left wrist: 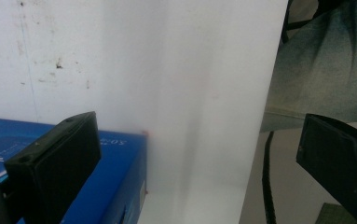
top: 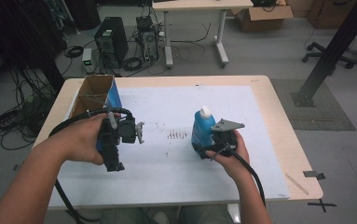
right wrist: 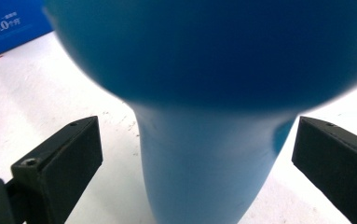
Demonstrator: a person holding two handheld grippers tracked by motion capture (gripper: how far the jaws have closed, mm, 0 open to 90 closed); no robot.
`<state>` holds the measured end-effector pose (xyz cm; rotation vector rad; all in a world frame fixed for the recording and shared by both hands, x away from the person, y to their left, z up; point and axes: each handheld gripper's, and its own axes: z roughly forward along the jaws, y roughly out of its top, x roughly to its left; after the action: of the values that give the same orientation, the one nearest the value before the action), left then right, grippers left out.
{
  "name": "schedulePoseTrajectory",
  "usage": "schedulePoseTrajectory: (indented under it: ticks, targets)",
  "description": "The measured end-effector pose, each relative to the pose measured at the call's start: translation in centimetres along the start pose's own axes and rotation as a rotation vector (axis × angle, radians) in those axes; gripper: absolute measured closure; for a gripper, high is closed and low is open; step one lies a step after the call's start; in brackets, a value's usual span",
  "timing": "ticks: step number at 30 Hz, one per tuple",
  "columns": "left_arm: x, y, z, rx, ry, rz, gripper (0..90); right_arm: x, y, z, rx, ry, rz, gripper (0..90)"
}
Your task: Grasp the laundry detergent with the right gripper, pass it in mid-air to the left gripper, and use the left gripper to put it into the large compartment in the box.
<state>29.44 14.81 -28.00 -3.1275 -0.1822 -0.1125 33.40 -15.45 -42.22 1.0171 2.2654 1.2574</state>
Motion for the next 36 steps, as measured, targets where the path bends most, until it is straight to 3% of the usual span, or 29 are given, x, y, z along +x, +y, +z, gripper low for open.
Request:
schedulePoseTrajectory:
  ticks: [18,29,36]
  targets:
    - [-0.3,-0.3,-0.1,-0.001,0.007,0.002,0.2,0.1,-1.4,0.8,-0.137,-0.102,0.083,1.1]
    - [-0.3,-0.6,-0.1,0.003,0.007,0.0,0.2,0.4,-1.7,1.4,-0.173,-0.123,0.099,1.4]
    - [-0.3,-0.7,-0.1,-0.002,0.01,0.0,0.2,0.7,-1.8,1.6,-0.186,-0.144,0.086,7.2]
